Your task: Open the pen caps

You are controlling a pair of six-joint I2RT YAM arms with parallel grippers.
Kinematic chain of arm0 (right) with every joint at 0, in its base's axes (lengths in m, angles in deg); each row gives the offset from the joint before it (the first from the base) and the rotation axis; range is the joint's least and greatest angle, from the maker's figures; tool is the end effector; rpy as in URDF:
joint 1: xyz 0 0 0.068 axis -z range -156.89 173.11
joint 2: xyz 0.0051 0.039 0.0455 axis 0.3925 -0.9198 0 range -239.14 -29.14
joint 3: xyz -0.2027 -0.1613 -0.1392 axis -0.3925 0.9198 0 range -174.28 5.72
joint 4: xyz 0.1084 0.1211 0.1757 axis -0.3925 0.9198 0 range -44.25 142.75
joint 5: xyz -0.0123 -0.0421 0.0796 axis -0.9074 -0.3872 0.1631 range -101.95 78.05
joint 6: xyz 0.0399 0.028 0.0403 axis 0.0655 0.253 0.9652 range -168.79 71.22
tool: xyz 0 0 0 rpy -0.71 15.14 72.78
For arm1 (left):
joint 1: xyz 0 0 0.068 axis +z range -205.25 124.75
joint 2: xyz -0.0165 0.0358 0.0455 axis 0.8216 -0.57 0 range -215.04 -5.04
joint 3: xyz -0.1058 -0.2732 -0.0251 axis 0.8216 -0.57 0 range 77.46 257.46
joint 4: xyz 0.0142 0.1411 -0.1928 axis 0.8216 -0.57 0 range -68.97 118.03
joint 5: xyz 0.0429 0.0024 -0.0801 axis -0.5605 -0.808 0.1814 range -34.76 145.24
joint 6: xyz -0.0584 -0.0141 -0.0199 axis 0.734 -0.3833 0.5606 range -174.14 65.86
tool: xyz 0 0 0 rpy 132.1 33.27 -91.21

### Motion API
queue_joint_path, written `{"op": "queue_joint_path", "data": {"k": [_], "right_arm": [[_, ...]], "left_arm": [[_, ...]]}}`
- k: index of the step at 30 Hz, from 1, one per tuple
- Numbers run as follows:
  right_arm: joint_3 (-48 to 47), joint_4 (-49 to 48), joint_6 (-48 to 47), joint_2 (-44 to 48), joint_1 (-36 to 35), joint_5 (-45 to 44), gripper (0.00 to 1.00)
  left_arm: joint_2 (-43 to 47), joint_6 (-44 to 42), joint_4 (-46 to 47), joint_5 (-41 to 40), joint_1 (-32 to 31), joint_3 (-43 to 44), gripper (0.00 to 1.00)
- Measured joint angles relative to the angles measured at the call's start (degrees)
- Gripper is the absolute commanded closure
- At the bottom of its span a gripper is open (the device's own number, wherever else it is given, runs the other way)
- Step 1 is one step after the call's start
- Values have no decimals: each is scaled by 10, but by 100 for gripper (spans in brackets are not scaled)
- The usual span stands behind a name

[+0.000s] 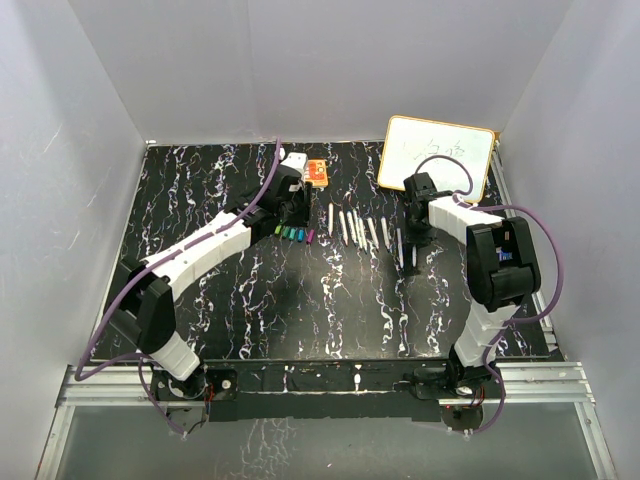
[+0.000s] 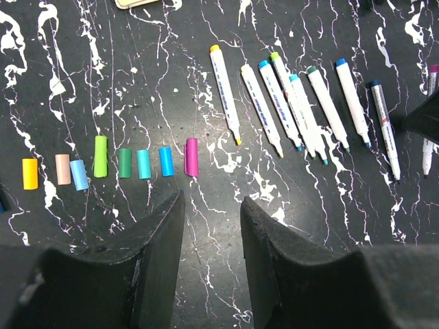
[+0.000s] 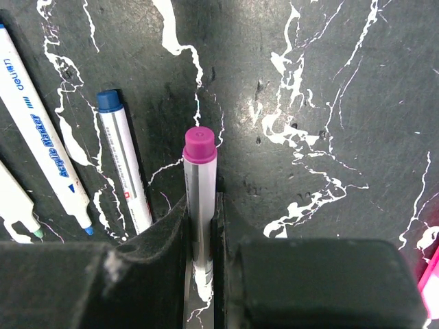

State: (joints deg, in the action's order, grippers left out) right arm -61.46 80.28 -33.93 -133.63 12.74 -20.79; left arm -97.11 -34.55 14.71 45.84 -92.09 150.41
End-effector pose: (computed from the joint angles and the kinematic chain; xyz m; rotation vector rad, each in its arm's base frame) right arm 0.3377 0.0542 0.1880 0.1439 2.7936 -0.1134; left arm 0.2945 -0.2106 0.3180 0.2267 2.1435 -0.4031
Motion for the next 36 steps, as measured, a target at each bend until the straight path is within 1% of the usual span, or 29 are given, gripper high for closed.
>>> {"op": "queue_joint_path", "data": {"k": [5,12,14,17,20,32,36], "right_arm": [[-2,-2,0,-2,0,2,100],[-8,-2,0,-7,0,4,88],[-8,-2,0,-7,0,6,87],[-8,-3,0,-7,0,9,81],[-8,-4,0,-7,0,11,79],[-8,-4,0,-7,0,13,78],[-8,-5,1,-7,0,14,72]], "left_arm": [[5,2,3,0,0,-8,62],[11,4,5,-1,0,-10,62],[11,4,5,-1,0,-10,62],[11,5,5,-1,0,-10,62],[11,5,5,-1,0,-10,62],[11,5,5,-3,0,-16,62],[11,5,5,-3,0,-16,62]]}}
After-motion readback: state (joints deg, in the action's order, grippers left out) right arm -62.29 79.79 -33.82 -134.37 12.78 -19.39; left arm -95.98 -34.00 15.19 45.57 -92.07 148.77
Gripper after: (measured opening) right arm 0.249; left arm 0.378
